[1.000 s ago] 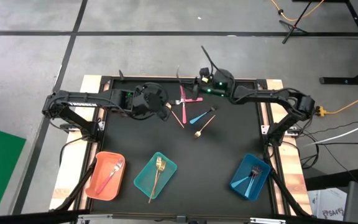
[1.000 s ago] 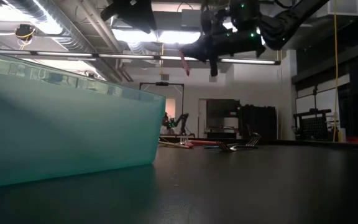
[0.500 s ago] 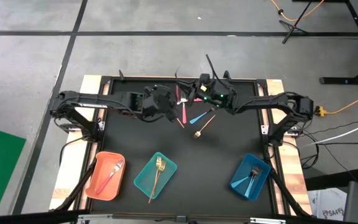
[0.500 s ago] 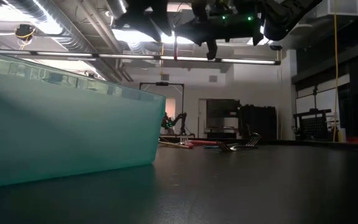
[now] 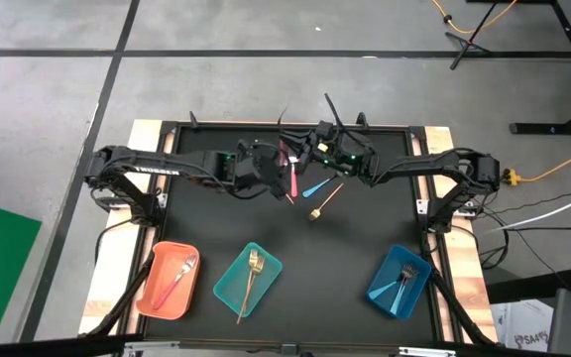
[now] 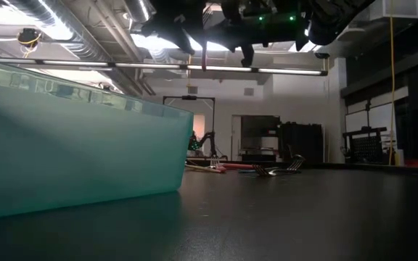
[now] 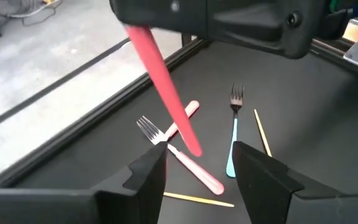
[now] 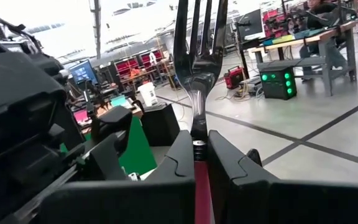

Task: Sort silverware by color (type)
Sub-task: Put the pink fork into the orange bin

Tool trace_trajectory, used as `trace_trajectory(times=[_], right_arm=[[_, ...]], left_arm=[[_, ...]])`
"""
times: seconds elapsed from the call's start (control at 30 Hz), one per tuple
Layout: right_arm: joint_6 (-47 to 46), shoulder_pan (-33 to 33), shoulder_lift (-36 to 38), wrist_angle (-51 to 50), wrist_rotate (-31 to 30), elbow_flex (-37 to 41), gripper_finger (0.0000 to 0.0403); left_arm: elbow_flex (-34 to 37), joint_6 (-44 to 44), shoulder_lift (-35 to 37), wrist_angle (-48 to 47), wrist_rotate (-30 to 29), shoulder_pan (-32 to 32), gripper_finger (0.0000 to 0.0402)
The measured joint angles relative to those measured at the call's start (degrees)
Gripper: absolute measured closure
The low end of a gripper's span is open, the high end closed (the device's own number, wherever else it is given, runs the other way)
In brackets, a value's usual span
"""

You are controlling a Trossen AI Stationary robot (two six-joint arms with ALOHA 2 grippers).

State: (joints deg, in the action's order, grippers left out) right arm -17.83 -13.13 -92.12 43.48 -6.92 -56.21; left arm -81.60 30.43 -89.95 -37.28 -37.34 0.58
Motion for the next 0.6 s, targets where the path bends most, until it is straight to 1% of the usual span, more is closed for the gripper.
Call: trace_trajectory(times=[0.2, 0.33, 0.6], right_arm=[[1.80, 0.00, 0.00, -0.02, 3.36, 0.00, 0.0401], [1.91, 0.00, 0.00, -0.07, 3.69, 0.00, 0.0401], [3.37, 0.00, 0.00, -0.87, 6.60, 0.02, 0.0400]], left_arm=[[0.00, -3.00, 0.02, 0.30, 0.30, 0.00, 0.0226], [0.00, -5.38, 0.02, 0.45, 0.33, 0.05, 0.0226], [0.00, -9.83, 0.02, 0.44, -0.68, 0.33, 0.0226]])
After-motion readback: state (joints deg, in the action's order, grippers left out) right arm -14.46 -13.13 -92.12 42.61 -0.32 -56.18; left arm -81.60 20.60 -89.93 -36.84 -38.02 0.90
